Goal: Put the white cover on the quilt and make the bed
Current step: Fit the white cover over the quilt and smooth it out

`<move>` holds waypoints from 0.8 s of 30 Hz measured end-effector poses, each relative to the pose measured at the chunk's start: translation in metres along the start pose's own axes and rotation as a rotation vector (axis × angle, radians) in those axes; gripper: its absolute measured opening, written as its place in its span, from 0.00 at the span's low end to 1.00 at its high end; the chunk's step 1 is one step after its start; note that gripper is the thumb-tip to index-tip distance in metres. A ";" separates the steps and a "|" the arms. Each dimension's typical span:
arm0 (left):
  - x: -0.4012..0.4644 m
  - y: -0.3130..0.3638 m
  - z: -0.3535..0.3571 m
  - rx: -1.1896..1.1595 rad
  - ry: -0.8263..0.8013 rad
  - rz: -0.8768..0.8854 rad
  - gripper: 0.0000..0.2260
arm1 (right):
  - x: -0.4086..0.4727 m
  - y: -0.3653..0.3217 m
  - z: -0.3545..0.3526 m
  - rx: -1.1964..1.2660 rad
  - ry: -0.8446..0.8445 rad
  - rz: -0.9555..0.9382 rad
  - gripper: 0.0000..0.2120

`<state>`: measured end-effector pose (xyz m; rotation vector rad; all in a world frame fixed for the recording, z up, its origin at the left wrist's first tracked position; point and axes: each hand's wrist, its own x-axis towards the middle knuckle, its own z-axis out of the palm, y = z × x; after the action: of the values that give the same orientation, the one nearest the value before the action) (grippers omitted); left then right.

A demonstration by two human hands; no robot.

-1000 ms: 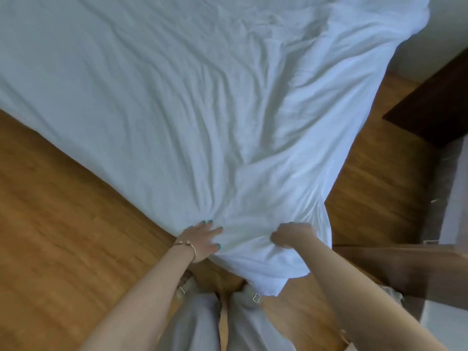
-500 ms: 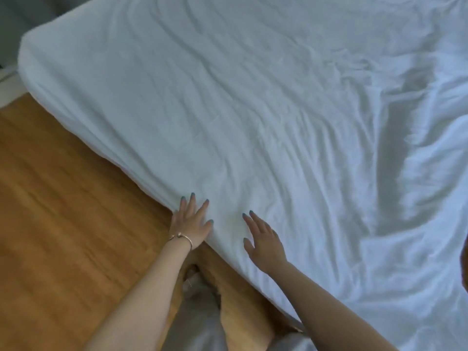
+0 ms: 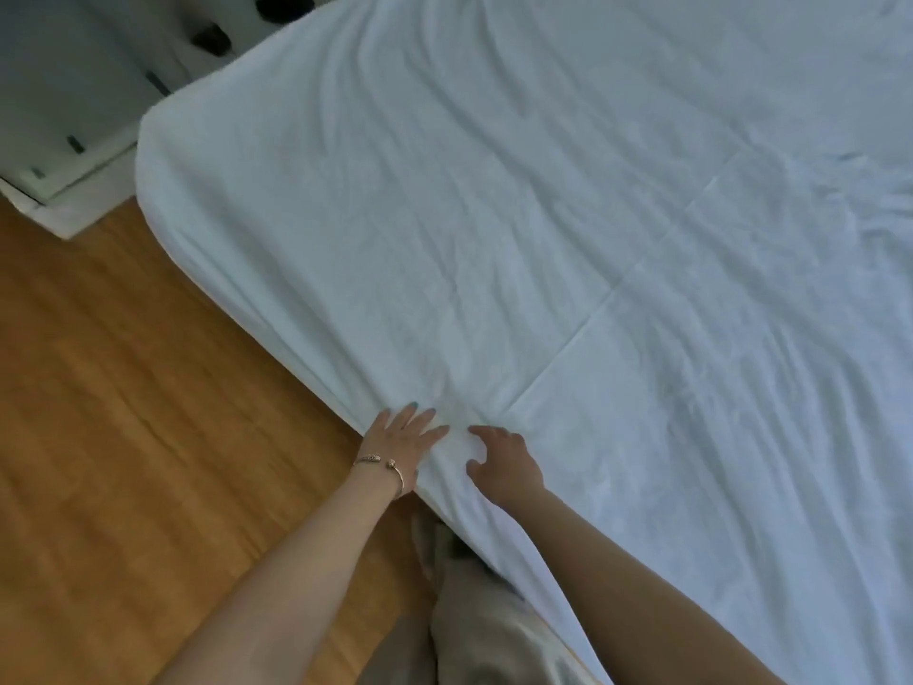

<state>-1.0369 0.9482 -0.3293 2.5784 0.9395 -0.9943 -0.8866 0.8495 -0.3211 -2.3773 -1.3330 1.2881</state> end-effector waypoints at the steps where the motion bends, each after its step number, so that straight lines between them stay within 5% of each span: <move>1: 0.005 -0.021 -0.006 -0.016 -0.003 -0.037 0.35 | 0.012 -0.015 0.001 -0.015 -0.006 -0.005 0.26; 12: 0.054 -0.281 -0.058 -0.003 0.035 -0.097 0.40 | 0.145 -0.207 0.002 -0.053 -0.085 -0.121 0.30; 17: 0.101 -0.416 -0.075 0.087 0.062 -0.133 0.45 | 0.200 -0.291 0.036 -0.162 0.152 0.100 0.30; 21: 0.128 -0.466 -0.078 0.199 0.072 0.102 0.28 | 0.210 -0.321 0.070 -0.321 0.284 0.103 0.33; 24: 0.137 -0.477 -0.078 0.290 0.057 0.274 0.16 | 0.223 -0.334 0.073 -0.377 0.186 0.012 0.35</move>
<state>-1.2220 1.4150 -0.3521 2.8833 0.4603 -1.0484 -1.0986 1.1975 -0.3455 -2.6672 -1.6224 0.8496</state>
